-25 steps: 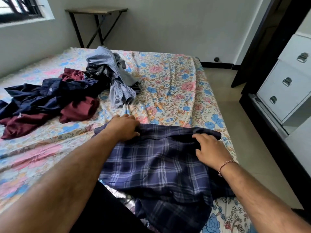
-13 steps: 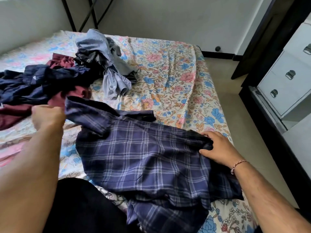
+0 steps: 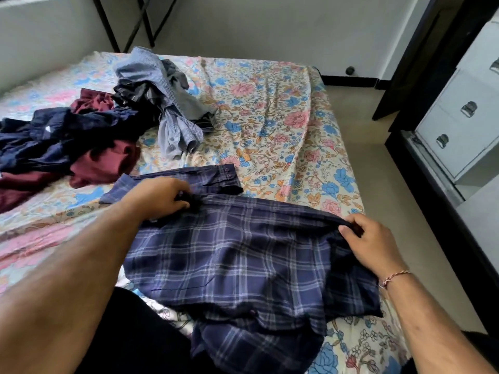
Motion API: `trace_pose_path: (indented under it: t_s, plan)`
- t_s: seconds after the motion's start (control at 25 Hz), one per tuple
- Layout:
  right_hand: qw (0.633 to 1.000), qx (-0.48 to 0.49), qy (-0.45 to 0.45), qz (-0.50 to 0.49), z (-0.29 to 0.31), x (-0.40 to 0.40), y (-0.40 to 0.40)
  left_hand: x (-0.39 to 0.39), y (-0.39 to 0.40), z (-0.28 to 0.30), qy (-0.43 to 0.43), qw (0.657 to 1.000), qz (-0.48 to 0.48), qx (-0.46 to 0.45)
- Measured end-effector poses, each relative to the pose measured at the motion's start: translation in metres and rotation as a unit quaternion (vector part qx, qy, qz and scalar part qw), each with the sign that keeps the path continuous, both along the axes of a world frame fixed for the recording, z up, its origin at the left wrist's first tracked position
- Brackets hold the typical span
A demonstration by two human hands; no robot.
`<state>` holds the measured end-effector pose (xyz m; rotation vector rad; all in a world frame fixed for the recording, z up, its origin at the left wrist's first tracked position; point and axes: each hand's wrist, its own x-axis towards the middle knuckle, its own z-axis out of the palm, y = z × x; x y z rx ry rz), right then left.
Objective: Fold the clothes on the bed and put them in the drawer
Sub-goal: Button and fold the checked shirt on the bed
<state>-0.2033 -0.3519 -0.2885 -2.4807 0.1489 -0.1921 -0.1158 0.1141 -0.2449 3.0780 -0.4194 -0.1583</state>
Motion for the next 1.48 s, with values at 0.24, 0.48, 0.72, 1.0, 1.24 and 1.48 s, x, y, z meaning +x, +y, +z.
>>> trace_pose_path:
  t_s: [0.24, 0.48, 0.72, 1.0, 1.24, 1.48]
  plan:
    - [0.975, 0.054, 0.196, 0.094, 0.000, 0.005, -0.020, -0.016, 0.009, 0.025, -0.058, 0.986, 0.021, -0.155]
    - [0.895, 0.402, 0.182, 0.063, 0.011, -0.009, -0.018, -0.037, 0.032, 0.057, -0.032, 0.994, 0.015, -0.103]
    - [0.810, 0.578, -0.037, -0.090, 0.012, -0.013, -0.009, -0.043, 0.030, 0.056, -0.127, 0.976, 0.080, -0.159]
    - [0.986, -0.006, -0.142, -0.087, 0.046, -0.010, -0.005, -0.057, 0.019, 0.102, -0.311, 0.904, 0.104, -0.275]
    - [0.991, -0.127, 0.039, -0.034, 0.075, 0.060, -0.009, -0.011, 0.037, 0.148, 0.007, 1.000, 0.005, 0.021]
    - [0.982, -0.157, -0.036, -0.100, 0.260, 0.229, 0.041, 0.112, 0.016, 0.275, -0.171, 0.950, 0.261, 0.017]
